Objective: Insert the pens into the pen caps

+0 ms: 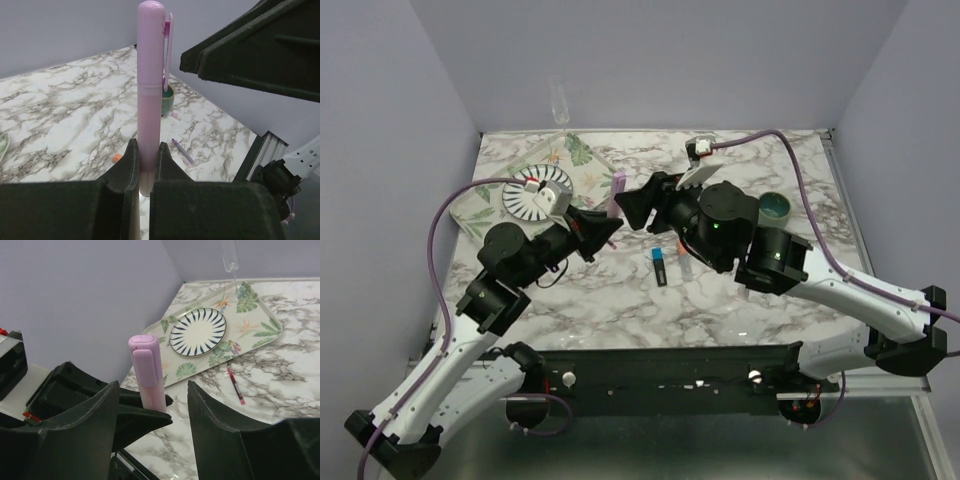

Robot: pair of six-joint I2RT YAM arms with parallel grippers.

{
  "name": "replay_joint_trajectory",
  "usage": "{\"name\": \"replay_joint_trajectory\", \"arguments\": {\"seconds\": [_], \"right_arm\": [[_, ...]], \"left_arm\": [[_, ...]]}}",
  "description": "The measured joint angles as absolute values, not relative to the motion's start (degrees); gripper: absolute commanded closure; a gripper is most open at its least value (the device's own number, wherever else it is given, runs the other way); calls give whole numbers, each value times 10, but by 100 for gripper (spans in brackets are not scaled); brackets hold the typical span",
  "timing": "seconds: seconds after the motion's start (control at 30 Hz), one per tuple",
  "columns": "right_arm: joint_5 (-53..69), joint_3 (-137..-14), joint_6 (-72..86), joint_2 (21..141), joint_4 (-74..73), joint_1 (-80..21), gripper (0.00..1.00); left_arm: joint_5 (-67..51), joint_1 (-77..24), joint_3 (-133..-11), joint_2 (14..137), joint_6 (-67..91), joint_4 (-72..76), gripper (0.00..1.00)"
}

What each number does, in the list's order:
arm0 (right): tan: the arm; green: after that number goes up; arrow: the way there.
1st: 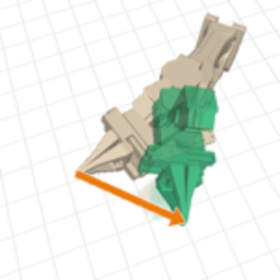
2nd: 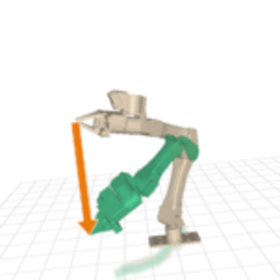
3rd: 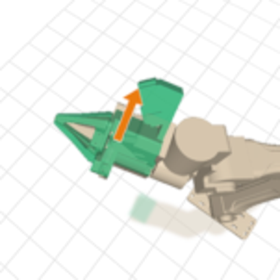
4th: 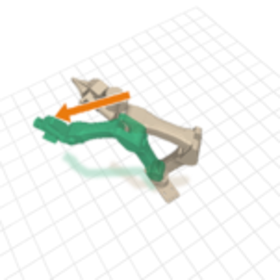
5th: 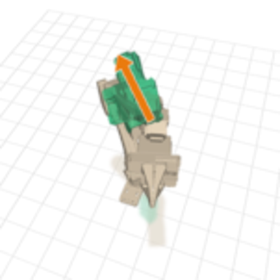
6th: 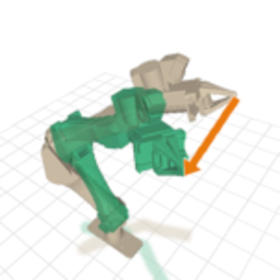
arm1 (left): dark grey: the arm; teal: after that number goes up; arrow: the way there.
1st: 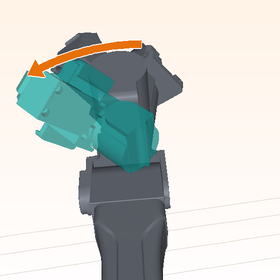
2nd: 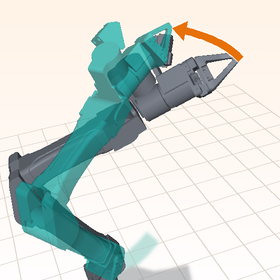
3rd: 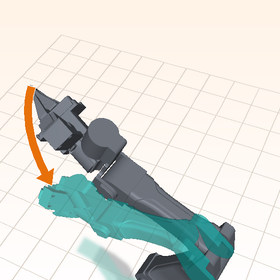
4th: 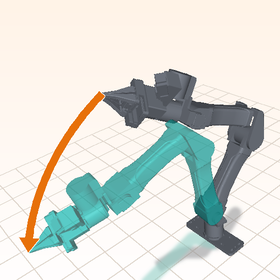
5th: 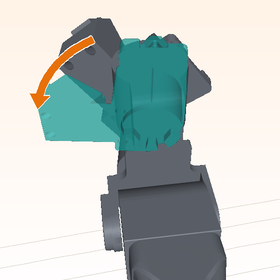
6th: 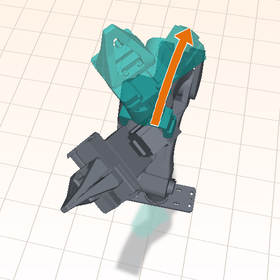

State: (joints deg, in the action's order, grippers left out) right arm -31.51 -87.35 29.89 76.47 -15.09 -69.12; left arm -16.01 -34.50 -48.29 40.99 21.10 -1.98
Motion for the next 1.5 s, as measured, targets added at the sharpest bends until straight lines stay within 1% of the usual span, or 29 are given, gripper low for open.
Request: {"name": "replay_joint_trajectory", "arguments": {"seconds": [0.07, 0.13, 0.27, 0.43, 0.57, 0.83, 1.03, 1.17, 1.27, 1.3, 1.33, 1.37, 1.4, 1.5], "right_arm": [[-316, -874, 295, 760, -154, -691, 21], [-316, -873, 294, 750, -165, -691, 17], [-317, -840, 300, 697, -184, -691, 13], [-340, -764, 328, 587, -209, -691, 11], [-364, -705, 355, 522, -230, -691, 11], [-391, -643, 386, 470, -266, -691, 11], [-397, -631, 395, 453, -269, -691, 11], [-398, -631, 397, 453, -269, -691, 11], [-398, -631, 397, 453, -269, -691, 11], [-398, -631, 397, 453, -269, -691, 11], [-398, -631, 397, 453, -269, -691, 11], [-398, -631, 398, 453, -269, -691, 11], [-398, -631, 399, 453, -270, -691, 11], [-401, -631, 402, 453, -271, -691, 11]], "left_arm": [[-154, -345, -477, 403, 214, -18, 100], [-145, -345, -472, 401, 222, -20, 100], [-121, -345, -457, 410, 258, -27, 100], [-110, -345, -421, 459, 356, -14, 100], [-123, -345, -352, 536, 458, 38, 100], [-143, -345, -240, 662, 617, 138, 100], [-152, -347, -227, 766, 675, 205, 99], [-153, -350, -228, 812, 697, 243, 99], [-159, -350, -233, 864, 718, 281, 92], [-165, -350, -235, 893, 730, 300, 87], [-174, -350, -236, 912, 740, 328, 85], [-176, -352, -237, 923, 747, 347, 83], [-179, -353, -238, 937, 754, 369, 79], [-183, -356, -238, 959, 765, 405, 70]]}}
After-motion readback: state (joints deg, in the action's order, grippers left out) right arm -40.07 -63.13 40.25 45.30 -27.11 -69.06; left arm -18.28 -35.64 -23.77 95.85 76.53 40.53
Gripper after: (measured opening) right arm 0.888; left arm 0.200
